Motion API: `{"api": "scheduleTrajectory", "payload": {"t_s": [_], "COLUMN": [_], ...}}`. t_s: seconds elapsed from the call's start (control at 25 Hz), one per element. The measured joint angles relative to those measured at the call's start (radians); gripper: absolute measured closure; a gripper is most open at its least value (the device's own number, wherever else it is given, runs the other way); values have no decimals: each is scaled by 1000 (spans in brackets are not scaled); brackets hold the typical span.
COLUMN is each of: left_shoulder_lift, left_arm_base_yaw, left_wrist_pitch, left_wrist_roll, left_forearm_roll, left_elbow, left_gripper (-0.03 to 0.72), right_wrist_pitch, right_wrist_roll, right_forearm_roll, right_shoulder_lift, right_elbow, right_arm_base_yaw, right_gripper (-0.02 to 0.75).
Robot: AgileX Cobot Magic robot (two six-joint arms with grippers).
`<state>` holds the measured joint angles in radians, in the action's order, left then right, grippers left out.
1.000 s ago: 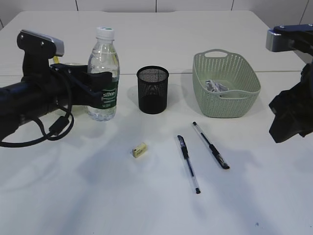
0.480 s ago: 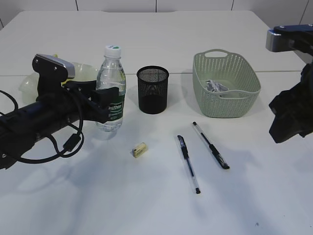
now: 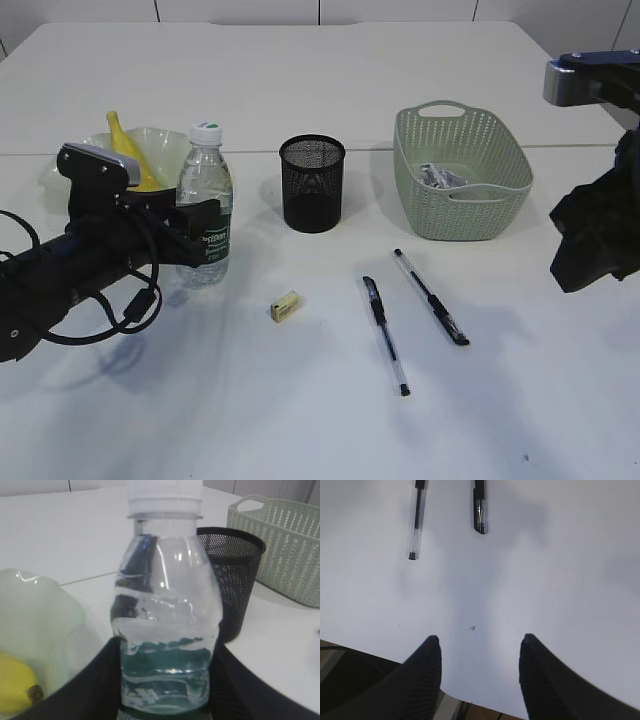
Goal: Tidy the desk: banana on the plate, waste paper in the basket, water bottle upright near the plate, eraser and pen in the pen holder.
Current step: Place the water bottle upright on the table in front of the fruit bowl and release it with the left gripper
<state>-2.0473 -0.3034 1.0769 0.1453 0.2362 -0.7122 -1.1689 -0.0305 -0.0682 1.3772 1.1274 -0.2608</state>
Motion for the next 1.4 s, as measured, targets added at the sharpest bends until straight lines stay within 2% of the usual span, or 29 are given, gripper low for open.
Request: {"api": "scheduleTrajectory", "payload": {"t_s": [0.24, 0.56, 0.92, 1.0, 1.2, 1.4], "left_shoulder_lift": [-50, -62, -131, -132, -132, -128], "left_arm_base_yaw": [4, 4, 4, 4, 4, 4], "left_wrist_pitch": [81, 95, 190, 191, 173, 94], "left_wrist_roll": [0, 0, 0, 0, 0, -2], "left_forearm_roll": [-5, -8, -112, -114, -119, -117], "left_elbow": [-13, -14, -26, -26, -26, -16], "left_gripper": [356, 356, 356, 340, 246, 229], "right_wrist_pitch": [0, 0, 0, 0, 0, 0], "right_wrist_roll": [0, 4, 6, 6, 6, 6], "right_forearm_roll": [0, 0, -4, -4, -6, -6], "right_shoulder_lift": [0, 0, 0, 0, 0, 0], "right_elbow": [0, 0, 0, 0, 0, 0], "right_arm_base_yaw": [0, 0, 0, 0, 0, 0], "right_gripper": [363, 363, 363, 363, 363, 363]}}
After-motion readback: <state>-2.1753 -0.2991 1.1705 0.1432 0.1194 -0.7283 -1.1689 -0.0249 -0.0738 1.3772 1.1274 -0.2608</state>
